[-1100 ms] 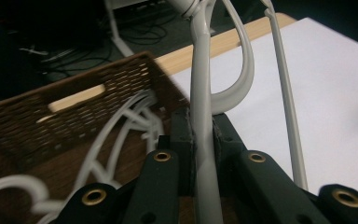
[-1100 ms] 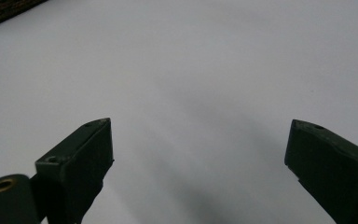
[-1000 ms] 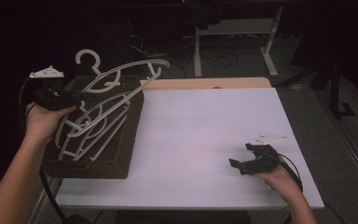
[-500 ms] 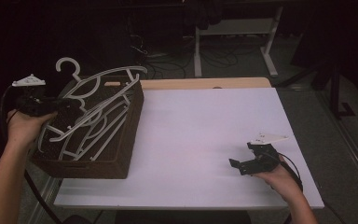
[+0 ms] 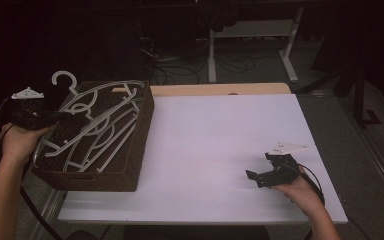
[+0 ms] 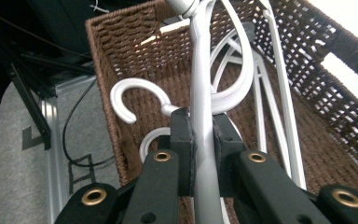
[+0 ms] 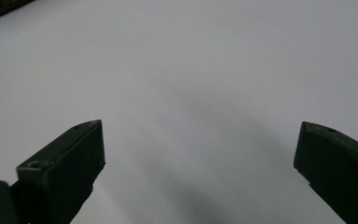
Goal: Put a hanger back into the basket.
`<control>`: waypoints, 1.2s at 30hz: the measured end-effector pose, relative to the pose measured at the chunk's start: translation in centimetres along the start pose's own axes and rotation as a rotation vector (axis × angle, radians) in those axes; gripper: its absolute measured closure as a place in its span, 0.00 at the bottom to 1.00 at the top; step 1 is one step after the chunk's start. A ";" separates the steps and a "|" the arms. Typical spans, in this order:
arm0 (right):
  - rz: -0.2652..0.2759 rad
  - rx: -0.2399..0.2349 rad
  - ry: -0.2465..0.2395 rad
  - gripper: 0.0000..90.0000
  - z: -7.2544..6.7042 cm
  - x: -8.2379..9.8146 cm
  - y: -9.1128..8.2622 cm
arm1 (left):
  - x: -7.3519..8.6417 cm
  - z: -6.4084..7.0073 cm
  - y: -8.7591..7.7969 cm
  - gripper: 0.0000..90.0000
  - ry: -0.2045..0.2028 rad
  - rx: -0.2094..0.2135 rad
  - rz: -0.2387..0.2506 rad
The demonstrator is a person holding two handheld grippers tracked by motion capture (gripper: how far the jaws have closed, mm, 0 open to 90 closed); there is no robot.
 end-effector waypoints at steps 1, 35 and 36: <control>-0.001 0.000 0.000 0.02 0.0 0.0 0.0 | 0.1 0.0 0.2 0.91 0.000 0.000 -0.003; -0.006 -0.003 -0.007 0.02 -0.1 0.0 0.2 | 2.5 1.6 3.6 0.35 -0.048 0.070 -0.094; -0.005 -0.004 -0.005 0.02 0.0 0.0 0.2 | 2.2 1.7 3.4 0.33 -0.048 0.085 -0.078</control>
Point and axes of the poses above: each handheld gripper's, and its own axes: y roughly forward along the jaws, x roughly out of its underside, z roughly to its right, the point moved 5 cm from there along y, roughly forward along the jaws, and after that the axes turned 3 degrees about z, right-handed, at the moved point
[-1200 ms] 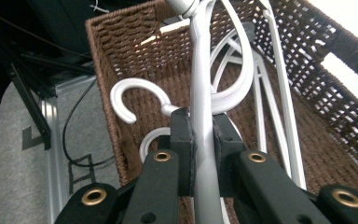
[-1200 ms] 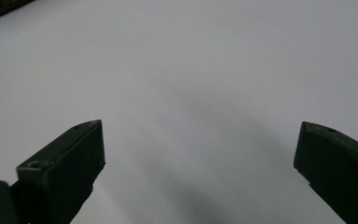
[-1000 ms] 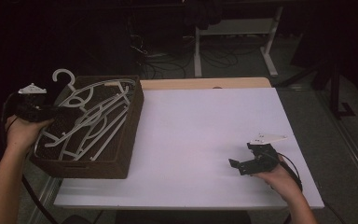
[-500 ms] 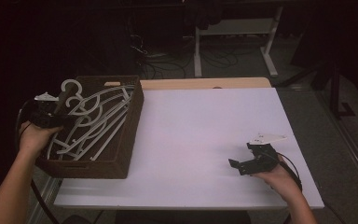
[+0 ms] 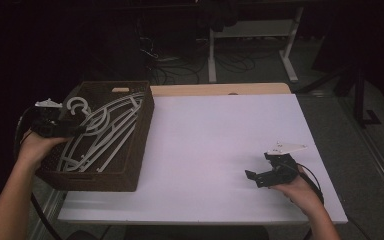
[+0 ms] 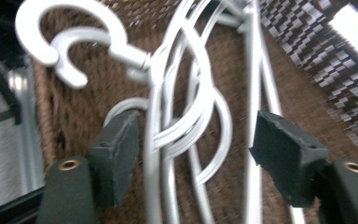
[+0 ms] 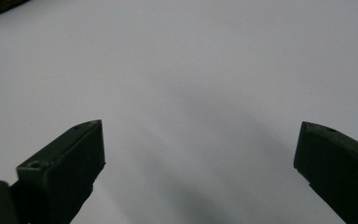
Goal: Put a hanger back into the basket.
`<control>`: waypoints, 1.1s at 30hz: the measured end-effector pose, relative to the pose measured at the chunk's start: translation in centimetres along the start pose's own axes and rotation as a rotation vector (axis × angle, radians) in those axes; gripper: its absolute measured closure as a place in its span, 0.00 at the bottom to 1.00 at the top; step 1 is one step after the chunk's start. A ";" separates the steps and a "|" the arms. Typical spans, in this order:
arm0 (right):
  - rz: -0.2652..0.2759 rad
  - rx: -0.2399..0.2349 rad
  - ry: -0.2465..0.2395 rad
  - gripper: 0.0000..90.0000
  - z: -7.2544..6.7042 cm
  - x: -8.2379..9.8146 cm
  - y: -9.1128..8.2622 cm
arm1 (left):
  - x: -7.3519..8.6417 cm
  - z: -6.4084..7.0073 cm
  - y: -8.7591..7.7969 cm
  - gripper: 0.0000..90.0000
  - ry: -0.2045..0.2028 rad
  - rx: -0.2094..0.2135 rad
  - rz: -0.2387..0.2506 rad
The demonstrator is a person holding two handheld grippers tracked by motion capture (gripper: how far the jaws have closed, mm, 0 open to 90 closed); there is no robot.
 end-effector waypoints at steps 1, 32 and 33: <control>0.001 -0.001 -0.001 0.02 0.0 0.0 0.0 | -0.2 0.2 -0.2 0.32 0.000 0.014 0.015; 0.039 -0.048 -0.041 0.02 -0.3 -4.7 -2.3 | -2.4 15.7 -1.0 0.00 0.148 0.448 0.207; 0.042 -0.049 -0.043 0.02 -0.4 -4.9 -2.4 | -2.4 16.1 -0.9 0.00 0.154 0.458 0.208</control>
Point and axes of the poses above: each handheld gripper's, and its own axes: y roughly forward along the jaws, x roughly out of its underside, z roughly to its right, the point moved 5 cm from there along y, roughly forward along the jaws, and after that the axes turned 3 degrees about z, right-handed, at the moved point
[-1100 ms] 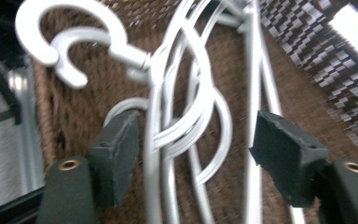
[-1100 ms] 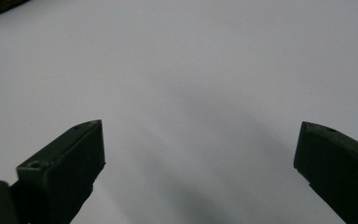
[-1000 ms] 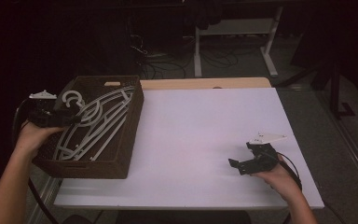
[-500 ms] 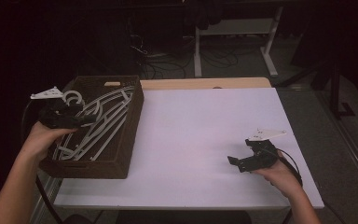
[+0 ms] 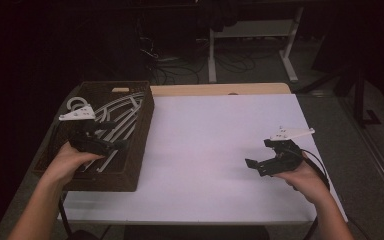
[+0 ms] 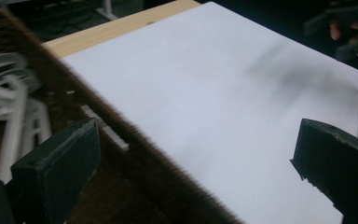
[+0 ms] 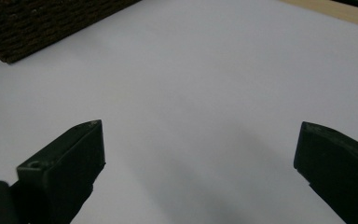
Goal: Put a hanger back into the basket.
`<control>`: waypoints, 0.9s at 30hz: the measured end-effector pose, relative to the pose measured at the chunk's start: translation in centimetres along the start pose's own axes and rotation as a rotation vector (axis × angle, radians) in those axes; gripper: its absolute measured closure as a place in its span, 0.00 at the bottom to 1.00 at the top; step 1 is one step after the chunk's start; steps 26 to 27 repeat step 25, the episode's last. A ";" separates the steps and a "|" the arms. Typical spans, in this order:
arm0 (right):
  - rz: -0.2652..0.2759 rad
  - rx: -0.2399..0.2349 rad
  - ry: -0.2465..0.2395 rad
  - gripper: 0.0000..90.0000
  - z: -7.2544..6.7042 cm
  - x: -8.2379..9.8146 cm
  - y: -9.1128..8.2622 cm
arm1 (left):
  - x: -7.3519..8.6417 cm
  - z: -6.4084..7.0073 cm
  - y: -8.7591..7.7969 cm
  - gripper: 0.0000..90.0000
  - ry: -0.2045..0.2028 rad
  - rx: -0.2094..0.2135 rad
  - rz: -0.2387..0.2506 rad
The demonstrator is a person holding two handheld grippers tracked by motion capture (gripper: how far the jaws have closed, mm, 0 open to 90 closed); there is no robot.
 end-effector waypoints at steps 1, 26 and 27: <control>0.002 -0.001 -0.004 0.02 0.0 -0.3 -0.1 | 0.0 0.3 0.3 0.00 0.008 0.009 -0.002; 0.053 -0.025 -0.054 0.02 -0.5 -3.4 -1.2 | 0.7 3.1 1.7 0.00 0.050 0.082 0.035; 0.053 -0.025 -0.054 0.02 -0.5 -3.4 -1.2 | 0.7 3.1 1.7 0.00 0.050 0.082 0.035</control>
Point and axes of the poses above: each handheld gripper's, and its own axes: y roughly forward along the jaws, x roughly out of its underside, z roughly to its right, the point moved 5 cm from there along y, roughly forward along the jaws, and after that the axes turned 3 degrees about z, right-handed, at the moved point
